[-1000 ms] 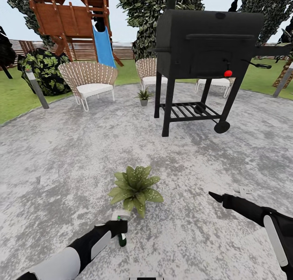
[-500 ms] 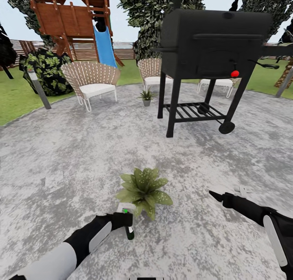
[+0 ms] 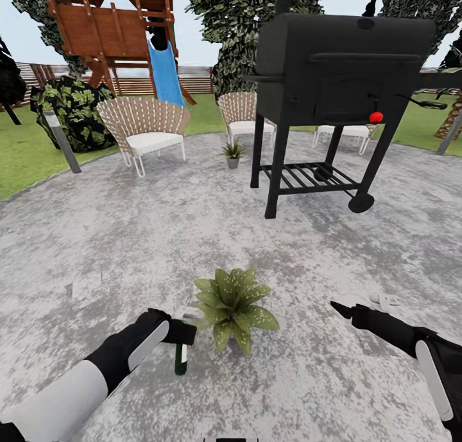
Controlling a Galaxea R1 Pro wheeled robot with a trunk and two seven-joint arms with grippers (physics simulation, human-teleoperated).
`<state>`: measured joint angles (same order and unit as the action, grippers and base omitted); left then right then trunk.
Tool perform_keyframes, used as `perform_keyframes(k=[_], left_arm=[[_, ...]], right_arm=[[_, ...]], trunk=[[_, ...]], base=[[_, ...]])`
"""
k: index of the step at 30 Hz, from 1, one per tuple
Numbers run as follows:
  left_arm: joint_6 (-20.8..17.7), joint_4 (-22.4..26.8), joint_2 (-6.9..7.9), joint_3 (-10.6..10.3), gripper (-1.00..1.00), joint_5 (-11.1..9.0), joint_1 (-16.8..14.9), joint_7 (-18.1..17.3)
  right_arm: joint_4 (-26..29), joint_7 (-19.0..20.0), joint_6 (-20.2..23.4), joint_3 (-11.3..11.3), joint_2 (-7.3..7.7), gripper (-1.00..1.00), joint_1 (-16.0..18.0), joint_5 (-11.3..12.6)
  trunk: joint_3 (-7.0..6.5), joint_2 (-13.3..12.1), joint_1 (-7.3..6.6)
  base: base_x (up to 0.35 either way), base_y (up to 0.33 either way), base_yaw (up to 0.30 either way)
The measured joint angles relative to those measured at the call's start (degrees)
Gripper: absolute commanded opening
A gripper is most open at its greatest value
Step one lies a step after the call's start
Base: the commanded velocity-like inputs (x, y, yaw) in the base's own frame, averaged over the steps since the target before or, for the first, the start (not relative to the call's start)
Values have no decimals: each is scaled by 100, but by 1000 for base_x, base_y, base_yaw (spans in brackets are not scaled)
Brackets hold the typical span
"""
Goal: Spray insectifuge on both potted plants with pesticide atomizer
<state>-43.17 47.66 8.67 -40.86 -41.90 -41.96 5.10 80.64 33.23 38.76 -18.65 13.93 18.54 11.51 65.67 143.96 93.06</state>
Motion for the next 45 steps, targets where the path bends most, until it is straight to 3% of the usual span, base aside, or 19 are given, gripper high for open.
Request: perform_keyframes(k=[4,7,10,16,36,45], left_arm=[[-283,-4,-53,-12,-100,1,-76,0],[-297,-59,-92,-34,-100,238,-83,-20],[-304,-374,-284,-36,-100,282,-83,-72],[-306,-631,-319,-36,-100,321,-177,-826],[-323,-773,-419,-53,-100,326,-295,-888],[-323,-780,-419,-54,-100,324,-295,-888]], right_arm=[[3,-1,-1,-6,-4,100,0,0],[12,10,-1,-7,15,100,0,0],[13,9,-1,-7,22,100,0,-1],[13,11,0,-8,22,100,0,0],[21,14,0,-7,22,100,0,-2],[37,12,-223,-24,33,100,0,-1]], trunk=[[0,0,0],[0,0,0],[0,0,0],[0,0,0],[0,0,0],[0,0,0]], base=[[173,133,0],[13,9,0],[1,1,0],[0,0,0],[0,1,0],[0,260,0]])
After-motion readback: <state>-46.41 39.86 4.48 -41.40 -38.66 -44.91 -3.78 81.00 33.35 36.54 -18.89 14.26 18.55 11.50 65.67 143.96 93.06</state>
